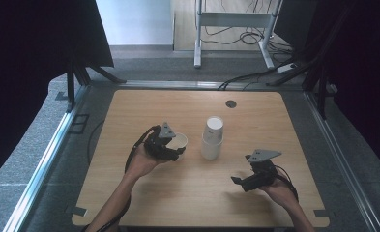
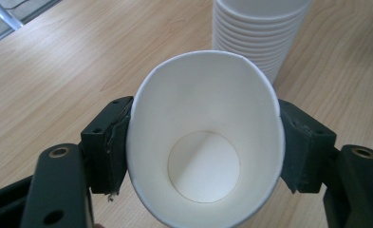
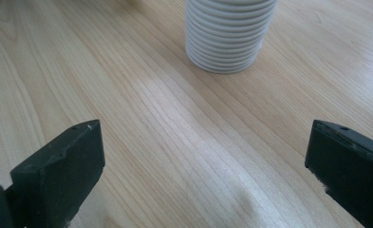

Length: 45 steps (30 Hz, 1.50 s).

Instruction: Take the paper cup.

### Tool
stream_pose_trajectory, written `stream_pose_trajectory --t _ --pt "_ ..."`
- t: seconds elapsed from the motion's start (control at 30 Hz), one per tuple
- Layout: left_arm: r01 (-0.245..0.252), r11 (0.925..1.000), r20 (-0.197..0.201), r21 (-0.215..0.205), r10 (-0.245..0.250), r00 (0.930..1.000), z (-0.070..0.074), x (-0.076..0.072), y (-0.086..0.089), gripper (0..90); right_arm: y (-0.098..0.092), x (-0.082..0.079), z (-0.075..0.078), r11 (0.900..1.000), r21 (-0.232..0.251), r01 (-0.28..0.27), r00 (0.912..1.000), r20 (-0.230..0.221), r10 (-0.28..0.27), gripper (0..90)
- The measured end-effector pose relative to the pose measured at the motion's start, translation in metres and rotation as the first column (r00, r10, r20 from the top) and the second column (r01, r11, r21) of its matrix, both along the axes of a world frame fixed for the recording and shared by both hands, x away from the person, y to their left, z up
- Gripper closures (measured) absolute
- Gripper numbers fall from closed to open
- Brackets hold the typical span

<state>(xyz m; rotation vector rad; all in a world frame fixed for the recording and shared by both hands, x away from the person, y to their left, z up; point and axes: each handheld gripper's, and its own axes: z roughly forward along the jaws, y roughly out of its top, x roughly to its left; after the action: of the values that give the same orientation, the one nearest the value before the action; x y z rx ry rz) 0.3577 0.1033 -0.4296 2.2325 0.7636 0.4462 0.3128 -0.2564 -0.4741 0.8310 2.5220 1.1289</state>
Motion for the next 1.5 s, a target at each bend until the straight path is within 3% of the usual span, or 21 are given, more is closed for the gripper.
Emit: stream_pose_trajectory --t 0.53,1.13,1.3,1.5 --pt "-0.084 0.9965 0.008 -0.005 0.084 0.9965 -0.014 0.009 0.013 28.7 -0.004 -0.001 -0.008 0.999 -0.024 0.036 0.9993 0.002 -0.036 0.0" --pt "-0.105 0.9943 -0.014 0.020 0.105 0.9944 -0.035 0.015 0.011 25.9 -0.001 -0.001 -0.014 0.998 -0.057 0.017 0.9998 -0.004 -0.017 0.0" --pt "-0.110 0.9935 -0.035 0.028 0.111 0.9932 -0.036 0.016 0.008 21.0 -0.001 -0.001 -0.014 0.998 -0.062 0.011 0.9999 -0.007 -0.011 0.0" --pt "-0.125 0.9921 -0.066 -0.007 0.125 0.9900 -0.037 0.017 0.007 12.8 -0.001 -0.001 -0.014 0.998 -0.059 0.011 0.9999 -0.007 -0.012 0.0"
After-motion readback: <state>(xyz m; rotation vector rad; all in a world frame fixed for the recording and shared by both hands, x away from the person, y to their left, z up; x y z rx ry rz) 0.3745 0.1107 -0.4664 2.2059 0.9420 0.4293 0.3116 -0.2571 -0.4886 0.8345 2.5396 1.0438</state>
